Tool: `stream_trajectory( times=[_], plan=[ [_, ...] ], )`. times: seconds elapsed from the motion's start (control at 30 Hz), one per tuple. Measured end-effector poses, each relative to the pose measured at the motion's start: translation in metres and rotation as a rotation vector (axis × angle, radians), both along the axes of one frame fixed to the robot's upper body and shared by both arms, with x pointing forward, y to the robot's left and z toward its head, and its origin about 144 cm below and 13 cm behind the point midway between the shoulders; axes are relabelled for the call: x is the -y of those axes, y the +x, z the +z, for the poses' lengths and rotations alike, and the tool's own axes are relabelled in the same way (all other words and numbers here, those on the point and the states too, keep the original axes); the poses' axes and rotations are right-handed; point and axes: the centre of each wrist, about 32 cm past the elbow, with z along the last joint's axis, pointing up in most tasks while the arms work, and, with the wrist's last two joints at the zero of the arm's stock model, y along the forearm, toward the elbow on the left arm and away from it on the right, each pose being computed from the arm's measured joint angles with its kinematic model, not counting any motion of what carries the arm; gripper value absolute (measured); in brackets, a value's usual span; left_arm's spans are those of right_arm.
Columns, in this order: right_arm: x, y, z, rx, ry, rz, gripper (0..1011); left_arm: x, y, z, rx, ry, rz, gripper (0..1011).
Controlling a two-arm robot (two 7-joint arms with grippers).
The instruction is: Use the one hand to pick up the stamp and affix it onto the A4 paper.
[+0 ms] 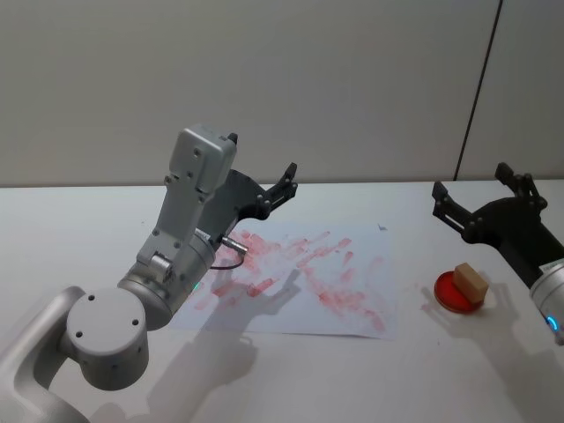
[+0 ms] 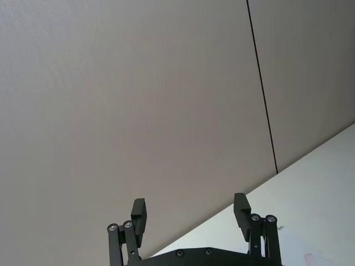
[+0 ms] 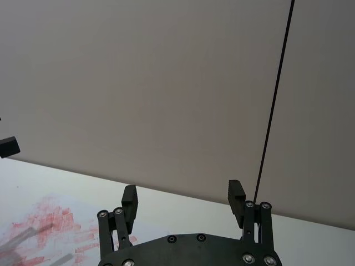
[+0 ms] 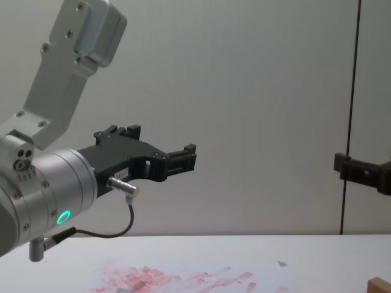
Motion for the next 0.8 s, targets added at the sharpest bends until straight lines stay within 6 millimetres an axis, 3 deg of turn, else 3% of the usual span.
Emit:
stream_trajectory(
  times=[0.8],
  plan=[
    [-0.0005,-0.0009,0.0008,0.008,0.005,-0.002,1001,0.0,0.0,0.0,0.0,0.0,0.0,1001]
  ],
)
